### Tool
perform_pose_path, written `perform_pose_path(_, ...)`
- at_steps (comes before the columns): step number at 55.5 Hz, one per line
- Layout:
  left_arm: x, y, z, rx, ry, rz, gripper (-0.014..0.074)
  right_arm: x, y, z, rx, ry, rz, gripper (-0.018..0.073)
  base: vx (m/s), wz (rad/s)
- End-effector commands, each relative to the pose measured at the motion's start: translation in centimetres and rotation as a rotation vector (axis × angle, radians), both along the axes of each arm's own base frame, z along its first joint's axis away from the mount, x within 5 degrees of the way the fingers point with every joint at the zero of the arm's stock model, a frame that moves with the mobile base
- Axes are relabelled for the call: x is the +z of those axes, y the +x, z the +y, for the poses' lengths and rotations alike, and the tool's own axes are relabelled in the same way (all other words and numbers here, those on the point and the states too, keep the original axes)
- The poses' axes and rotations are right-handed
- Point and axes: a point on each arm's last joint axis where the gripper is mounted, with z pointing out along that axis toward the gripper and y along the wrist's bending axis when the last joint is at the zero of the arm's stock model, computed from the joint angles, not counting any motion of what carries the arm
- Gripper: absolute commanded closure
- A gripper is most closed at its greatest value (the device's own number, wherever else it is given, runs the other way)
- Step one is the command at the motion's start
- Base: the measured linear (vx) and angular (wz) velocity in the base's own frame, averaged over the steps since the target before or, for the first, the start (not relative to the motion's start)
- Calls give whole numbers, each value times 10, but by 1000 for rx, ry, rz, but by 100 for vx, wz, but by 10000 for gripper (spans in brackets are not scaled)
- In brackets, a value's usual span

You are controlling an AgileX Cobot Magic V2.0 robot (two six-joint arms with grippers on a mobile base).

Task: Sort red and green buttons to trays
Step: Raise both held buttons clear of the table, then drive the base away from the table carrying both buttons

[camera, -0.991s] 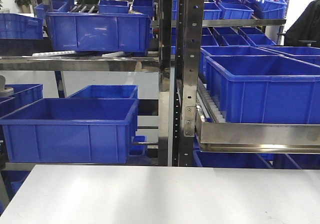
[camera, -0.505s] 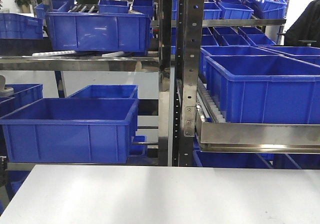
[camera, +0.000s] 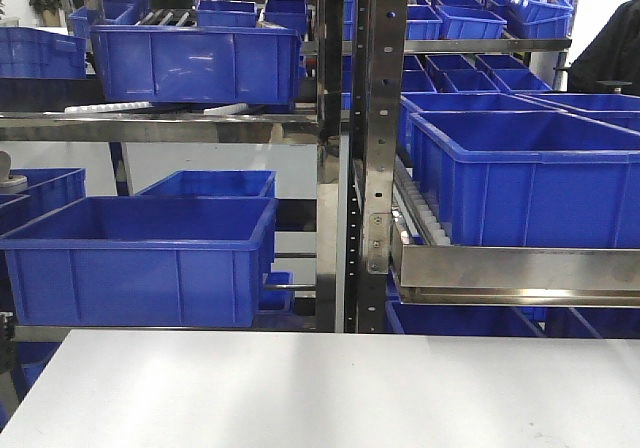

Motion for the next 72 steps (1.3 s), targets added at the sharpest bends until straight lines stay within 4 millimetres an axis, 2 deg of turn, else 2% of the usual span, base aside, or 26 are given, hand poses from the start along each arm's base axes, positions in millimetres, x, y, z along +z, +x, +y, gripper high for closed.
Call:
perform_pose_path(1,19,0,0,14,-36,-114,599,19,0,-2,-25,2,-124,568,0,-1)
perform_pose_path(38,19,0,0,14,-36,-114,599,19,0,-2,-24,2,-124,568,-4,0)
perform_pose_path(72,19,0,0,14,-36,-114,599,19,0,-2,-25,2,-124,568,-9,32)
